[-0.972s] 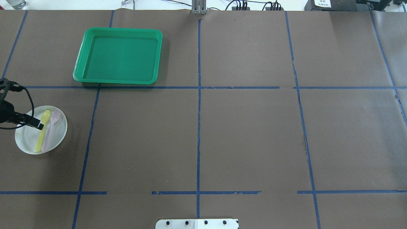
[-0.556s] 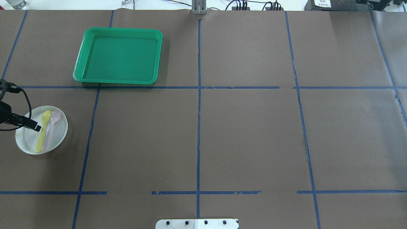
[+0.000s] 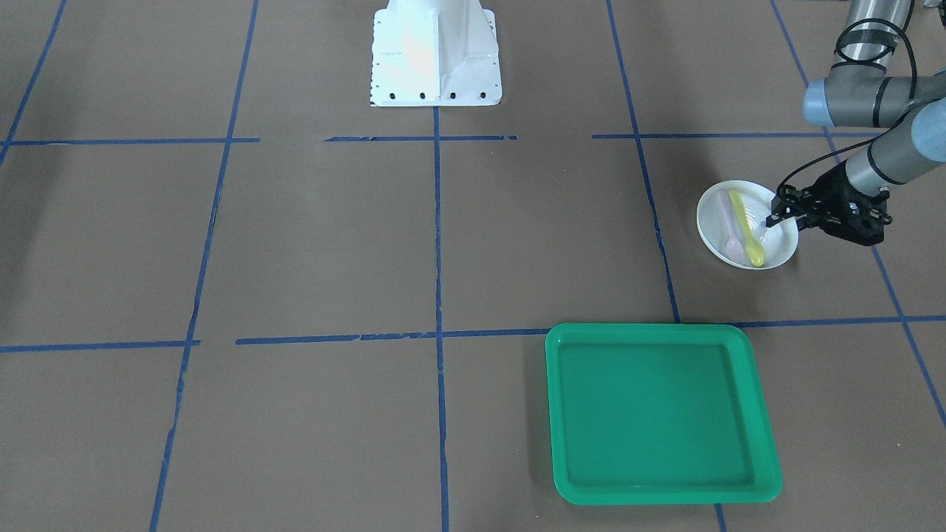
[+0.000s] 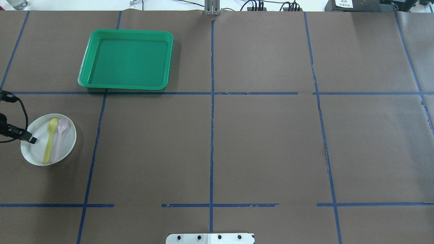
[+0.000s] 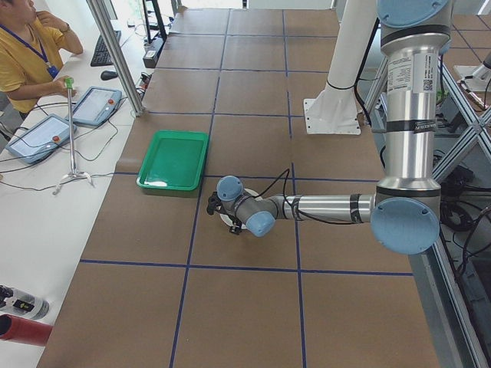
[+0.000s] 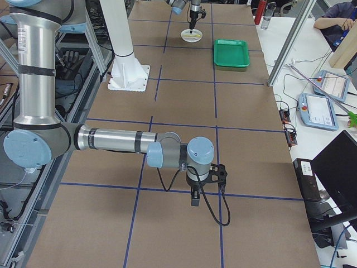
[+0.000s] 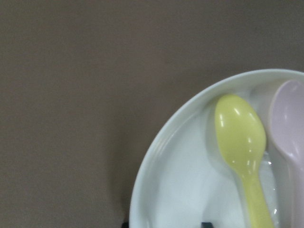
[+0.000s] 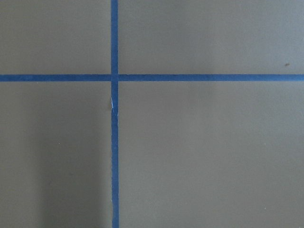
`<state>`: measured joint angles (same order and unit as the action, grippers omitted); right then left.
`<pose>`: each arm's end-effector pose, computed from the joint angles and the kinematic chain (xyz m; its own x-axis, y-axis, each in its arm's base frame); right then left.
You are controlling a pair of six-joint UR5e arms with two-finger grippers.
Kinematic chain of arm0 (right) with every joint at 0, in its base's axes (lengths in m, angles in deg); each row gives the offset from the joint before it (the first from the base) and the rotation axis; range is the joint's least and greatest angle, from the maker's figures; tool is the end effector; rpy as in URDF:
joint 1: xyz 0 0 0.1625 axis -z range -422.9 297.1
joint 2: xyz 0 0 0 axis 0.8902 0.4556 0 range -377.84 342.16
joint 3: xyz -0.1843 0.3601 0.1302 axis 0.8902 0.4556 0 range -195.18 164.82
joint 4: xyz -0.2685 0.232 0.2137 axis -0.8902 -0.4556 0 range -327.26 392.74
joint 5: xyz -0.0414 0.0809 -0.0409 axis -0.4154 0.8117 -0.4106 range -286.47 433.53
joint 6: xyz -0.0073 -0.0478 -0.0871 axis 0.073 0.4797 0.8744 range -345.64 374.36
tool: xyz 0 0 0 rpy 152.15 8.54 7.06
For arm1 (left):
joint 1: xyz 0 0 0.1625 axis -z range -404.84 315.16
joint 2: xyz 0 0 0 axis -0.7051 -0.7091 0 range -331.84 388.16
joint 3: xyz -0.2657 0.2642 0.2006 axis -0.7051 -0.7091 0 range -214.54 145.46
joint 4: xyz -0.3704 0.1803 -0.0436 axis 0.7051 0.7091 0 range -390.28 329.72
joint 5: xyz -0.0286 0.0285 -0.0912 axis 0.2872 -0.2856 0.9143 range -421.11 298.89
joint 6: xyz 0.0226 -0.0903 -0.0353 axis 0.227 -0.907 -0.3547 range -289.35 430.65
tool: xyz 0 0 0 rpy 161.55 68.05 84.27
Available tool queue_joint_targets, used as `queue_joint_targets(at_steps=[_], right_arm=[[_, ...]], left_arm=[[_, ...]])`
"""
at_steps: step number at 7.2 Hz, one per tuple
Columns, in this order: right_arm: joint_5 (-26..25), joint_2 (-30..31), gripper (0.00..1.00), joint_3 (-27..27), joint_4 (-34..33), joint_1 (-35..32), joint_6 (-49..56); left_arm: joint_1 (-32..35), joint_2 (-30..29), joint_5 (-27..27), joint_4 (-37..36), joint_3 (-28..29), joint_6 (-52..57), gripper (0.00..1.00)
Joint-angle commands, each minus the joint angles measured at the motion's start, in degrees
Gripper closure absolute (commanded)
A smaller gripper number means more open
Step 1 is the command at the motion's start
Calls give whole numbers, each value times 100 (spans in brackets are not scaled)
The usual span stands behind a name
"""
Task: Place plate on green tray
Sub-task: 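Lift the plate with the left gripper and carry it toward the green tray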
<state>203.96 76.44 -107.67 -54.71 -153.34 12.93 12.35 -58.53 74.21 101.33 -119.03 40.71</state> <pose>0.0722 -0.4604 0.6730 0.7609 0.0222 0.6485 -0.0267 0.9996 -0.0030 0.2102 -0.4413 0.6518 0.5587 0.2579 -0.7882 -0.2040 0.9640 0.1708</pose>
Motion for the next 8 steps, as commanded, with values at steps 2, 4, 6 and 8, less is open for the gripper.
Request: queue_joint_targets(at_steps=[2,4,6,8], right_arm=[[0,3,0,-5,0,0,-7],[0,3,0,-5,0,0,-7],[0,-6,0,3,0,0,2],[0,3,0,-5,0,0,2]], left_arm=[[134,12,92,-12,-6,6,100],[231,12,100,-83,-24,6,100],[782,38,537,-74,-7,15,100],[1153,188,732,-65,-76,199,100]])
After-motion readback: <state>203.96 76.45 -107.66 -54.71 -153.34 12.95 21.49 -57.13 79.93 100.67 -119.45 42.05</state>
